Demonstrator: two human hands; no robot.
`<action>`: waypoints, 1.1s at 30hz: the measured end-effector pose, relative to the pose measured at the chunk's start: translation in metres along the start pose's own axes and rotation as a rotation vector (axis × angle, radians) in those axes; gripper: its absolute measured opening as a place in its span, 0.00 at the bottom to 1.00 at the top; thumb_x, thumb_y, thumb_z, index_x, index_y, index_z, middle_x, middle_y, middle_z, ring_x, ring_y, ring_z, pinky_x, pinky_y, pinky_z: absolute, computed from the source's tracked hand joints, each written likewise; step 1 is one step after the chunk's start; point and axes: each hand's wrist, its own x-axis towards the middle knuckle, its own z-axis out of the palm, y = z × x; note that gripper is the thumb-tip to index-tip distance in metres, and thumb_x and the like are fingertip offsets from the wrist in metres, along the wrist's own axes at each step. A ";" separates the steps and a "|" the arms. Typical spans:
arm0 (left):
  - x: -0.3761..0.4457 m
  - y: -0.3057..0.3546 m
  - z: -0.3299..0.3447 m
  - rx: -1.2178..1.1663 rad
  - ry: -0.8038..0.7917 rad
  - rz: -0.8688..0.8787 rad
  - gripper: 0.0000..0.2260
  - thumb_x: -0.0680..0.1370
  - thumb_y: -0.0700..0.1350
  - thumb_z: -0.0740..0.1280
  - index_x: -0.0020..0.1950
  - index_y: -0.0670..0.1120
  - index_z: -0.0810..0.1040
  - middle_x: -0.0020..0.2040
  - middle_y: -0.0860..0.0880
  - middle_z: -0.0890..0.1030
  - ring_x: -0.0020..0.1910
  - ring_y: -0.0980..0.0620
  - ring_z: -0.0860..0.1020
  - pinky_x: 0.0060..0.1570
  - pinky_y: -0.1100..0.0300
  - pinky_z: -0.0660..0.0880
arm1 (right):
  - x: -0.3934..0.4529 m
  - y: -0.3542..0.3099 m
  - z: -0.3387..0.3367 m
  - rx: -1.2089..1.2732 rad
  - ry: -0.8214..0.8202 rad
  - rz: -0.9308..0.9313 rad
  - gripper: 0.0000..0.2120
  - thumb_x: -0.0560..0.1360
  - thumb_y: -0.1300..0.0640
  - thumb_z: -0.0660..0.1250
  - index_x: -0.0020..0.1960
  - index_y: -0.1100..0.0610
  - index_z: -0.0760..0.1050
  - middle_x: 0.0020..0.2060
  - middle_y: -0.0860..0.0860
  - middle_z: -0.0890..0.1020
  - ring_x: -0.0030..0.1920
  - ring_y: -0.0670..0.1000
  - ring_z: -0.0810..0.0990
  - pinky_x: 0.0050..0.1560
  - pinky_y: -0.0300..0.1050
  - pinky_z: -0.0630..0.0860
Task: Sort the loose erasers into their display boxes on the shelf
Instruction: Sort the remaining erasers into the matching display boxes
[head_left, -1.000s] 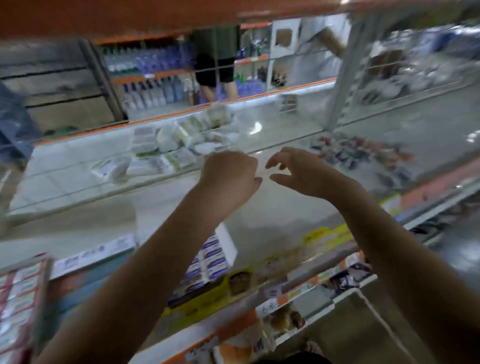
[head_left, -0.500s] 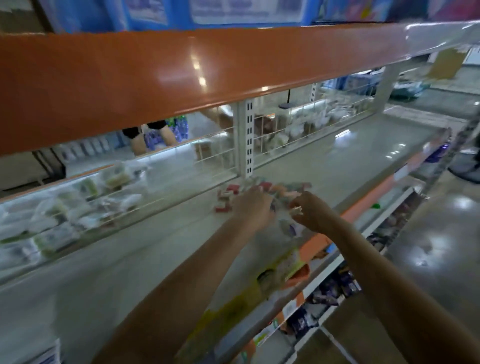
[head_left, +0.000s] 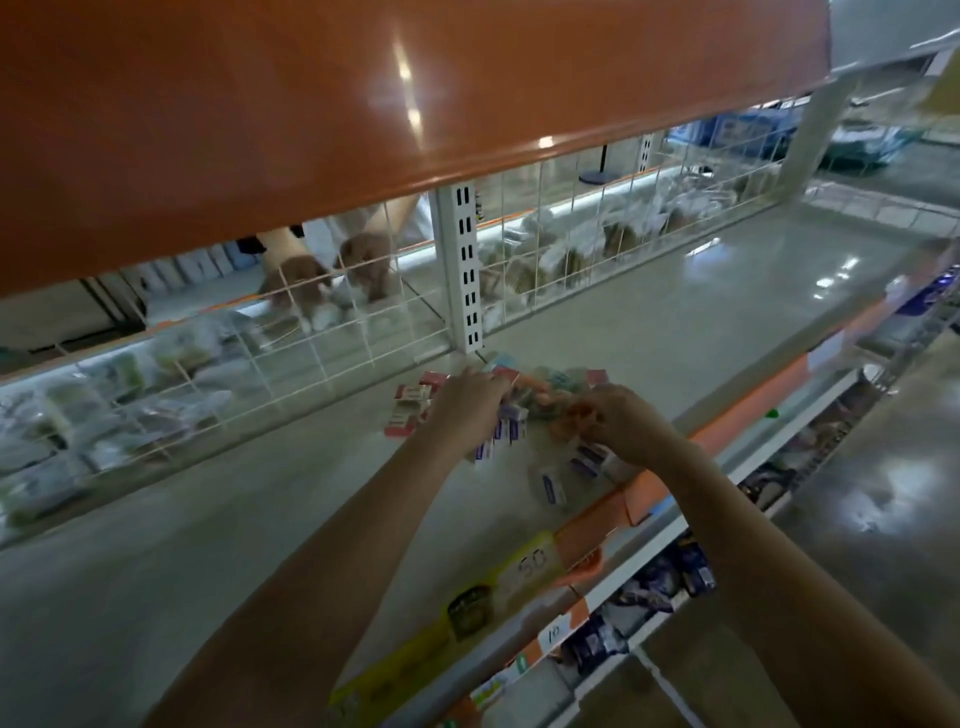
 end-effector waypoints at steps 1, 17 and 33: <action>0.000 0.000 0.000 -0.002 0.005 0.012 0.10 0.78 0.42 0.62 0.58 0.47 0.74 0.55 0.47 0.78 0.55 0.48 0.73 0.45 0.57 0.65 | 0.000 0.002 0.000 0.037 0.004 -0.006 0.10 0.71 0.60 0.69 0.51 0.60 0.81 0.48 0.59 0.81 0.46 0.57 0.79 0.45 0.46 0.72; -0.088 -0.035 -0.018 -0.244 0.285 -0.053 0.12 0.71 0.46 0.72 0.53 0.45 0.79 0.57 0.48 0.78 0.57 0.47 0.72 0.54 0.56 0.67 | -0.018 -0.055 0.010 0.388 0.191 -0.130 0.05 0.75 0.56 0.66 0.44 0.57 0.78 0.34 0.49 0.79 0.36 0.49 0.78 0.38 0.42 0.73; -0.359 -0.117 -0.071 -0.246 0.397 -0.487 0.10 0.69 0.49 0.74 0.49 0.52 0.81 0.41 0.61 0.73 0.43 0.60 0.70 0.42 0.74 0.65 | -0.047 -0.280 0.064 0.802 -0.238 -0.408 0.10 0.78 0.61 0.60 0.46 0.50 0.78 0.34 0.49 0.83 0.31 0.41 0.76 0.34 0.32 0.72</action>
